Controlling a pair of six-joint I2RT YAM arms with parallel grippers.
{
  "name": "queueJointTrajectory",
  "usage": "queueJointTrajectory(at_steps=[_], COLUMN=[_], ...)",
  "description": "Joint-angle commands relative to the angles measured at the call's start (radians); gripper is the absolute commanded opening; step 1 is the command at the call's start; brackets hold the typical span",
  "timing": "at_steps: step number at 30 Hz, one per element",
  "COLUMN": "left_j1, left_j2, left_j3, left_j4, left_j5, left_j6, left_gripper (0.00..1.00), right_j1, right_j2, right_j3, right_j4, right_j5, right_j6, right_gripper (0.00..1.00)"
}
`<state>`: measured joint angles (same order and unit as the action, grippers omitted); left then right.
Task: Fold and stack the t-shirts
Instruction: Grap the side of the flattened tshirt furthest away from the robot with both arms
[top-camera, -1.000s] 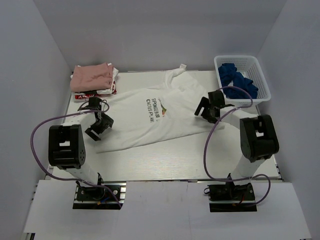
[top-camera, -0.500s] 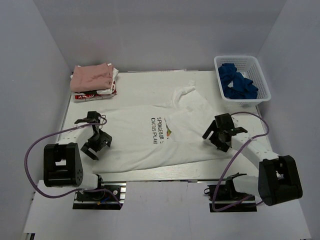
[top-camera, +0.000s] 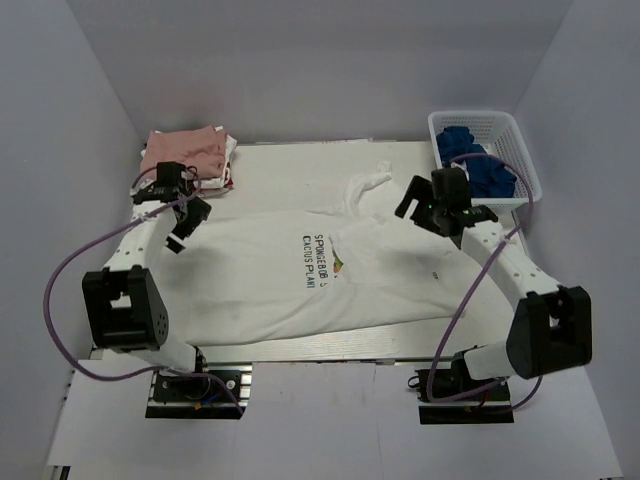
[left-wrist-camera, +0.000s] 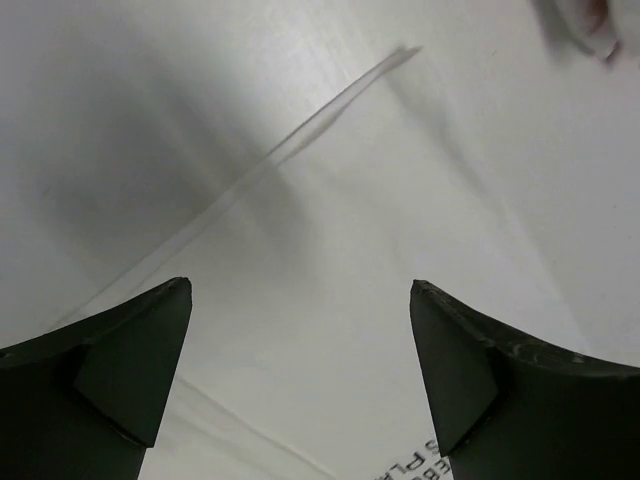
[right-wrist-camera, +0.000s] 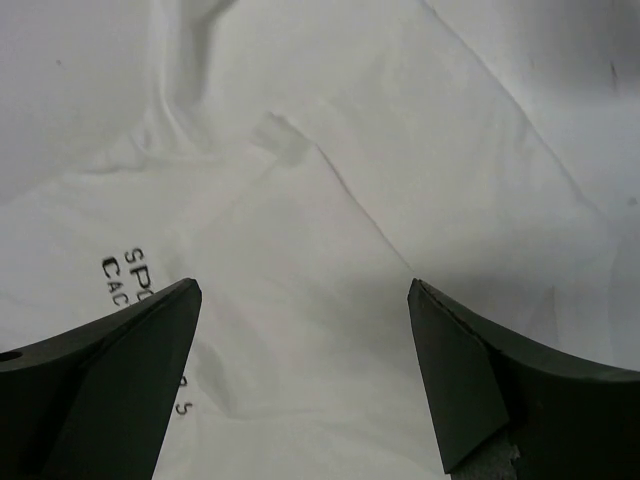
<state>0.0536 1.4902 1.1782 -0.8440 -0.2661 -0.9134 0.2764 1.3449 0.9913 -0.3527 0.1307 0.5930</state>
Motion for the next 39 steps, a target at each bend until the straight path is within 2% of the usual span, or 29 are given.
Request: queueJointTrajectory(at_steps=[1,11,20,24,26,27,28,29,30,31,35,39], left_j1=[0.009,-0.011,0.008,0.008,0.008,0.008,0.008,0.008,0.008,0.008,0.008,-0.001], left_j2=[0.129,0.467,0.604,0.628,0.651,0.669,0.670,0.682,0.682,0.691,0.677,0.639], left_j3=[0.096,0.369,0.486,0.477,0.466,0.466,0.478,0.479,0.489,0.489,0.466,0.430], left_j4=[0.080,0.125,0.102,0.135,0.135,0.144,0.145,0.135,0.135,0.120,0.120,0.145], left_j5=[-0.019,-0.010,-0.056,-0.027,-0.007,0.007,0.007,0.007,0.016,0.016,0.016,0.016], left_j6=[0.065,0.166,0.166,0.177,0.177,0.186,0.186,0.186,0.186,0.186,0.186,0.186], left_gripper=[1.00,0.97,0.89,0.76,0.59,0.47,0.16,0.04,0.00,0.00,0.00,0.00], right_j1=[0.000,-0.003,-0.002,-0.002,-0.002,0.000,0.001,0.004,0.003,0.003,0.006,0.006], right_j2=[0.089,0.434,0.697,0.809,0.861,0.896,0.933,0.951,0.973,1.026,1.114,1.188], right_j3=[0.113,0.462,0.727,0.817,0.875,0.917,0.958,0.980,1.006,1.080,1.170,1.250], right_j4=[0.080,0.124,0.087,0.119,0.110,0.109,0.112,0.119,0.116,0.123,0.172,0.140], right_j5=[-0.025,0.101,0.104,0.124,0.103,0.093,0.080,0.075,0.064,0.052,0.050,0.070], right_j6=[-0.074,-0.185,-0.254,-0.282,-0.286,-0.288,-0.291,-0.289,-0.291,-0.291,-0.289,-0.273], right_gripper=[0.90,0.90,0.90,0.90,0.90,0.90,0.90,0.90,0.90,0.90,0.90,0.90])
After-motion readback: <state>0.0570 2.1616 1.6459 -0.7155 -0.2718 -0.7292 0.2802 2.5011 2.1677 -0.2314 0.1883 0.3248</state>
